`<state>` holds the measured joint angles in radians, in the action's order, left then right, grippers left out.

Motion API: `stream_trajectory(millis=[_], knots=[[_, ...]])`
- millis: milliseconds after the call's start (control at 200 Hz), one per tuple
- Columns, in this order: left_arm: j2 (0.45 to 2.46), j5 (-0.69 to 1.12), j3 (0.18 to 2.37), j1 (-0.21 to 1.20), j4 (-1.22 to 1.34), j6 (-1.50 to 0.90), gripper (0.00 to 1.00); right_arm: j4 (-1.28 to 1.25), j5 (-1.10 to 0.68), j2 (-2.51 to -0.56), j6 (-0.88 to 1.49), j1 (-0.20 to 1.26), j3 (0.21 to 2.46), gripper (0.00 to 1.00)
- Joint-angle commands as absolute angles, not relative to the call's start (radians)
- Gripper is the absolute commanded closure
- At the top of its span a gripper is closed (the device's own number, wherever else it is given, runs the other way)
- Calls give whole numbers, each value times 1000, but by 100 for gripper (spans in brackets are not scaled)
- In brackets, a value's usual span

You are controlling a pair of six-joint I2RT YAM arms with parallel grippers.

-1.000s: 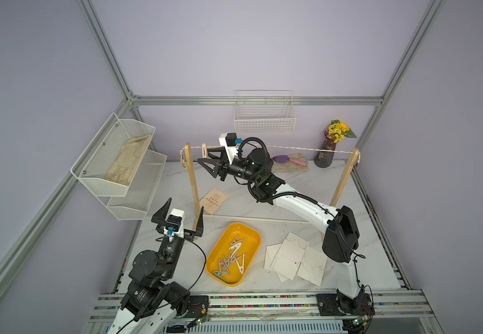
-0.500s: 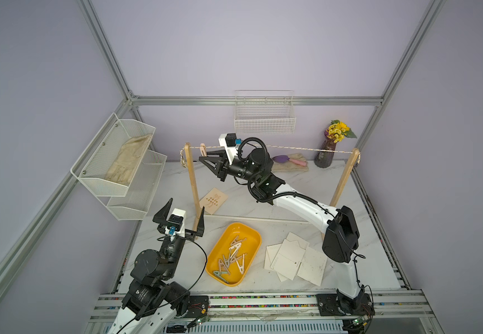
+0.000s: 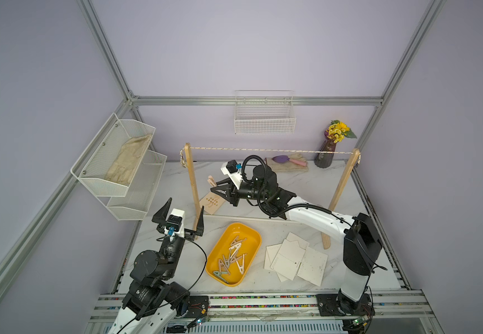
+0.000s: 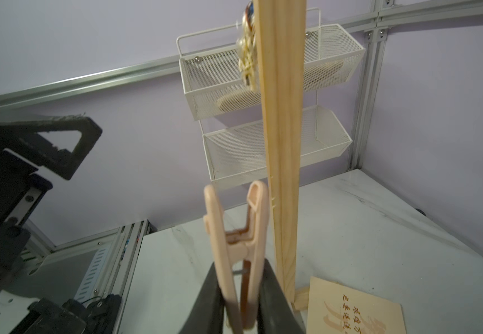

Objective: Remove the postcards from the strings
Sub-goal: Remove the clamp from the clothesline, then place the clamp in the storage box.

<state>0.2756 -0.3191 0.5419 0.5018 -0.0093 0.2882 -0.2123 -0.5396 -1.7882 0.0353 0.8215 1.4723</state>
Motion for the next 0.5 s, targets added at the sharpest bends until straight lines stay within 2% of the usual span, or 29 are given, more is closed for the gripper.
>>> stream_trajectory(millis=[0,155,215,315,400,490], knots=[[280,-327,530,493,35,274,0,-95,-514,-1703,-68,845,1409,77],[282,-342,544,492,40,274,0,5,-400,-1641,-129,885,1272,73],[288,-345,552,493,44,271,0,16,-361,-1620,-133,901,1218,68],[318,-333,573,492,43,258,0,18,-318,-1598,-131,914,1146,55],[364,-320,595,492,34,232,0,-2,-290,-1580,-118,915,1102,37],[430,-292,635,492,2,191,0,-13,-248,-1561,-104,915,1077,29]])
